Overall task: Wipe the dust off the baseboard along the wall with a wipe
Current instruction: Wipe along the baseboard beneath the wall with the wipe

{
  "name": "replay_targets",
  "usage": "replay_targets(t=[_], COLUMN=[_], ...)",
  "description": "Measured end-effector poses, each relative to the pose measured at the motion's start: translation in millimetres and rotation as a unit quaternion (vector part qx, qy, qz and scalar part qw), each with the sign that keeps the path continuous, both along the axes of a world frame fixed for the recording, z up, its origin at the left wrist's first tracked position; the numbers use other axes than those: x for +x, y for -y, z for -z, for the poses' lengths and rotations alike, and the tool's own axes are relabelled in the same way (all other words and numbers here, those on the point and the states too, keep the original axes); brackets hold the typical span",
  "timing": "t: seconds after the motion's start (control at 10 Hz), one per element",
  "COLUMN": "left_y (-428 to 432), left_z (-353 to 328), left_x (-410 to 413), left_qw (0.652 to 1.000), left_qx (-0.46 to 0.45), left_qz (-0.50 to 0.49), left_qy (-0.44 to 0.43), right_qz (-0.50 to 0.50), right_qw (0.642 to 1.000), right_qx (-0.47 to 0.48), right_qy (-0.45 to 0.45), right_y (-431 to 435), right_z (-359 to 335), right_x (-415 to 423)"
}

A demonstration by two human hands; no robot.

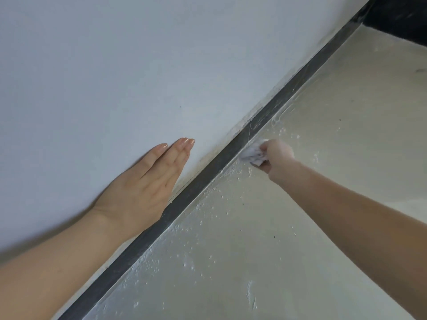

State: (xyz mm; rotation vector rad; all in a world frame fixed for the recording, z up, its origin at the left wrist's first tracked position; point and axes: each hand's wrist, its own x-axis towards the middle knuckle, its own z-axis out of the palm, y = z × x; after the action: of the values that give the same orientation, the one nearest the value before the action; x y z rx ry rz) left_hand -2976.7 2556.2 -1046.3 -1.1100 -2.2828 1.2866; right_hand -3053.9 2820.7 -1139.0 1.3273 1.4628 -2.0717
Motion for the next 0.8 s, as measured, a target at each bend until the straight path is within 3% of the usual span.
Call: replay_targets(t=[0.1,0.2,0.3,0.4,0.5,0.6,0.8], left_y=[1.9,5.3,7.5,7.9,5.1,-0.7,-32.4], left_z=[1.6,7.1,9.0,10.6,11.7,9.3,-8.0], left_x=[-2.3,-6.2,-8.5,-7.5,-4.5,-1.3,-18.0], left_qw=[0.999,0.998,0.997,0.995,0.994,0.99,0.989], left_qx=[-0.006,0.001,0.014,0.028,0.057,0.126,0.139], left_qz=[0.033,0.06,0.073,0.093,0.096,0.063,0.048], left_qy=[-0.028,-0.034,-0.03,-0.032,-0.007,0.021,0.029], right_qz=[-0.139,-0.187,-0.137,-0.068,-0.003,-0.1,-0.387], right_qw=[0.985,0.973,0.987,0.997,0.995,0.981,0.909], right_qx=[-0.087,-0.136,-0.088,0.032,0.09,0.164,0.152], right_qy=[0.057,0.025,-0.005,-0.018,0.029,0.016,0.008], right_y=[56.0,102.2,101.7,76.8,39.1,13.3,29.4], right_z=[-9.5,-13.3,-12.4,-25.1,-55.6,-64.9,-72.2], right_x=[64.5,89.8,64.0,39.1,5.8,1.1,18.5])
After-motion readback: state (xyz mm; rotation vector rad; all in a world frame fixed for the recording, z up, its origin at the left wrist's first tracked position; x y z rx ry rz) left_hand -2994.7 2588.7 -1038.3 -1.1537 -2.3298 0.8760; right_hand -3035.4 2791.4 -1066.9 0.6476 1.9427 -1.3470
